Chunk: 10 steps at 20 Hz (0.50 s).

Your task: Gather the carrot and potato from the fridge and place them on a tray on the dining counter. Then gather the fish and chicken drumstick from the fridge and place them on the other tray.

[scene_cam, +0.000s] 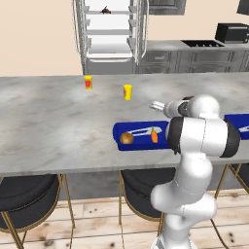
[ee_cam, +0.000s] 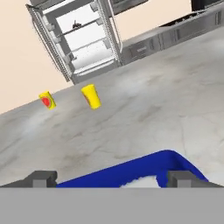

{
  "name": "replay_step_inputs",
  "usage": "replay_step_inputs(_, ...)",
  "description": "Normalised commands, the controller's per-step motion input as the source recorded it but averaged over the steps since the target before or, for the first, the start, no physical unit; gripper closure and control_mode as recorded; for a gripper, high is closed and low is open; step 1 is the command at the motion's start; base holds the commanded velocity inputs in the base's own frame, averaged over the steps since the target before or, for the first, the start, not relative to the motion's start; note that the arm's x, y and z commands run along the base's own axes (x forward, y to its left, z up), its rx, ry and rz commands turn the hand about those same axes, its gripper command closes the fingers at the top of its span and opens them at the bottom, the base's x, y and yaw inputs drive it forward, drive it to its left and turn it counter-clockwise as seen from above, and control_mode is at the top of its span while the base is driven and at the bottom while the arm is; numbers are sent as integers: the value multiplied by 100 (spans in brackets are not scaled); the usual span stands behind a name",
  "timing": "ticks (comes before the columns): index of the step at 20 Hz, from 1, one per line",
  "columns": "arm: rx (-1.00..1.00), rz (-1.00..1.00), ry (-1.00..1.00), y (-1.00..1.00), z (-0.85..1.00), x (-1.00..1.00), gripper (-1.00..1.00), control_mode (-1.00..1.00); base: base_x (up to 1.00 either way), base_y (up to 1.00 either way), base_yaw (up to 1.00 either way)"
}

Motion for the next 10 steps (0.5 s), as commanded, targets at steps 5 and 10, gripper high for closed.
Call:
replay_step_inputs(5, 38, 8, 11, 0, 100, 0, -100, -100, 0, 0, 0)
replay_step_inputs(10, 34, 9, 9, 4, 100, 1, -100, -100, 0, 0, 0)
